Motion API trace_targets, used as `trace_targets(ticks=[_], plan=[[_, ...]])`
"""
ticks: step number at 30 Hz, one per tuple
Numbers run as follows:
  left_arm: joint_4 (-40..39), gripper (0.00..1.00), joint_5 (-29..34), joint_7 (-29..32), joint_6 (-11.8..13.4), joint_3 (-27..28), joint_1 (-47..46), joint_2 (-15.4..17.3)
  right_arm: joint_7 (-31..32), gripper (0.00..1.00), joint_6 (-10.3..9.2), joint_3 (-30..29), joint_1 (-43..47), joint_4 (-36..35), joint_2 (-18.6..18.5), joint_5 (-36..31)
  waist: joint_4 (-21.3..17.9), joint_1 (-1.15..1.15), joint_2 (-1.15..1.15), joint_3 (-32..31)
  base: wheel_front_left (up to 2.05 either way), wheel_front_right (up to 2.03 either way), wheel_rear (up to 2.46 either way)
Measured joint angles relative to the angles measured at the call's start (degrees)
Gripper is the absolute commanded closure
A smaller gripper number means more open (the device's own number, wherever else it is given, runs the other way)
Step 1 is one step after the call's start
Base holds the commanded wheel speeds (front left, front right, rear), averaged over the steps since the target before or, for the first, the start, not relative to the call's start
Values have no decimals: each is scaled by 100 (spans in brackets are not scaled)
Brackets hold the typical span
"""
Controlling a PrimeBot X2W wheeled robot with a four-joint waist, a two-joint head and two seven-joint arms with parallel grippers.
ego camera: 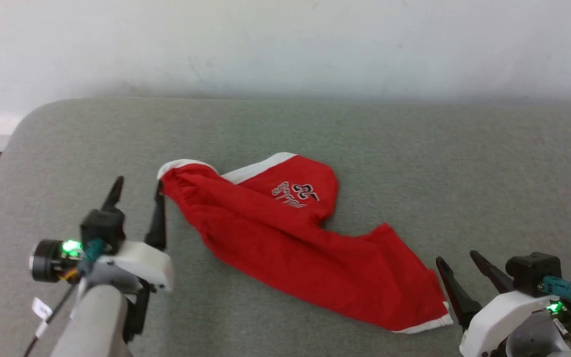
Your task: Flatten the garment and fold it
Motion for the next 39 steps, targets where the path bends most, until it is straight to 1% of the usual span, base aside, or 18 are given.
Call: trace_targets(ticks=[3, 6, 9, 12, 15, 18, 24, 26, 30, 33, 37, 38, 39], plan=[[-537, 0, 157, -69, 23, -154, 392, -25, 23, 0, 0, 46, -2, -4, -54, 1, 207, 0, 0, -84, 0, 0, 0], [-1129, 0, 299, -96, 135, -224, 879, -29, 107, 0, -1, 182, -41, -8, -231, -7, 435, 0, 0, -165, 0, 0, 0], [-1733, 0, 420, -102, 277, -267, 1354, -45, 285, 0, -1, 369, -265, 12, -428, 4, 686, 0, 0, -219, 0, 0, 0], [-2074, 0, 709, -102, 394, -422, 1724, -60, 583, 0, 0, 584, -671, 155, -679, 12, 954, 0, 0, -237, 0, 0, 0], [-2174, 0, 642, -102, 411, -488, 1965, -247, 943, 0, 0, 853, -1201, 449, -880, 57, 1227, 0, 0, -214, 0, 0, 0], [-2238, 0, 588, -102, 353, -549, 2051, -419, 1344, 0, 0, 1125, -1809, 878, -1013, 107, 1487, 0, 0, -151, 0, 0, 0], [-2257, 0, 578, -102, 207, -670, 2043, -716, 2310, 0, 0, 1393, -2953, 2004, -1070, 216, 1968, 1, 0, 71, 0, 0, 0], [-2221, 0, 580, -102, 154, -699, 2029, -809, 2521, 0, 0, 1507, -3269, 2425, -1103, 203, 2117, 1, 0, 164, 0, 0, 0], [-2192, 0, 593, -102, 91, -740, 1959, -954, 2593, 0, 0, 1695, -3810, 3229, -1240, -47, 2404, 1, 0, 347, 0, 0, 0], [-2181, 0, 643, -102, 43, -751, 1864, -1022, 2557, 0, 0, 1710, -4059, 3812, -1298, -200, 2589, 2, 0, 488, 0, 0, 0], [-2176, 0, 665, -102, -7, -743, 1855, -1104, 2527, 0, -1, 1663, -4275, 4384, -1233, -70, 2785, 1, 0, 656, 0, 0, 0], [-2176, 0, 681, -102, -8, -735, 1857, -1114, 2518, 59, -1, 1675, -4350, 4470, -1224, -29, 2820, 1, 0, 693, 0, 0, 0], [-2174, 0, 681, -102, -9, -721, 1858, -1117, 2486, 100, -1, 1717, -4405, 4529, -1214, 12, 2846, 1, 1, 723, 0, 0, 0]])
